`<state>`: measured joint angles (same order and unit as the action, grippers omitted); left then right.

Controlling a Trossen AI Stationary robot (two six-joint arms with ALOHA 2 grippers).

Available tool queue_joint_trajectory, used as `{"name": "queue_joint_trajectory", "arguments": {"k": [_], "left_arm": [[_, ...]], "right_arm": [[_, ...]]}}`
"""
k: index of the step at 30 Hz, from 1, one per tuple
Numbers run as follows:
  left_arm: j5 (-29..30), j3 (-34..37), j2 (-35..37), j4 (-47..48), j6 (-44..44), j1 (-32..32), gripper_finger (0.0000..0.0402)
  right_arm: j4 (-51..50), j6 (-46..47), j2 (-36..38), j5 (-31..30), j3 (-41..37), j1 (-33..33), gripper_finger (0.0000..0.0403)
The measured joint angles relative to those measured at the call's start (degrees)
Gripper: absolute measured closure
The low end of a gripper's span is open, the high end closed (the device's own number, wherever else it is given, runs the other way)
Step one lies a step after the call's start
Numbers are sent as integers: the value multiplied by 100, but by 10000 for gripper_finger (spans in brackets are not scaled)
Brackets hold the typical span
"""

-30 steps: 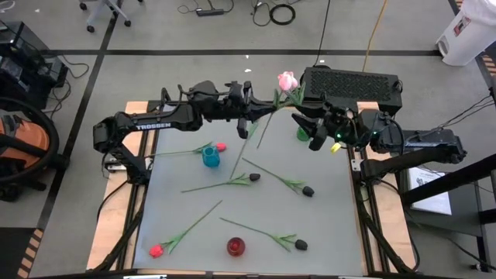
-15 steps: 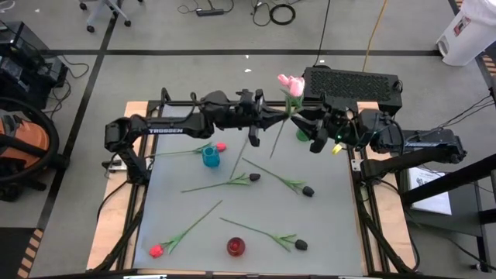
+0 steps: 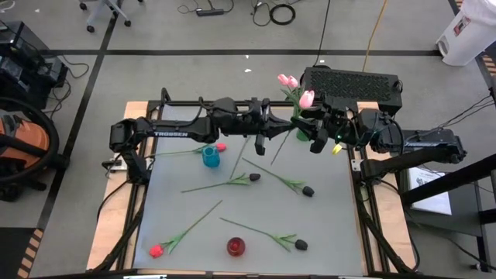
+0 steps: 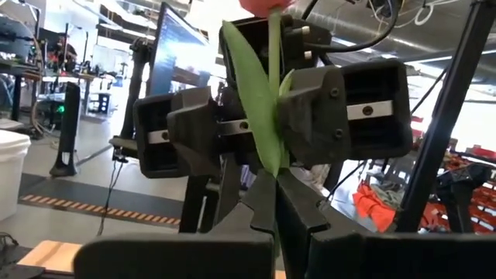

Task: Sort flowers into vase by color
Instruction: Put the pink flower into the green vase

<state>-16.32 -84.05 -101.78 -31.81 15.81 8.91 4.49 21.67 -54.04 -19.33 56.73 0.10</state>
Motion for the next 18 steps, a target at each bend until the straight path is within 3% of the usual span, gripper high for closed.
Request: {"name": "queue_joint_trajectory", "arguments": {"k": [7,18], "left_arm": [[6,0,0,49,25,-2,390],[245,0,0,253,27,0,371]], "right_arm": [[1,7,0,21,0,2,234],[4,-170,0,28,2,2,390]]}}
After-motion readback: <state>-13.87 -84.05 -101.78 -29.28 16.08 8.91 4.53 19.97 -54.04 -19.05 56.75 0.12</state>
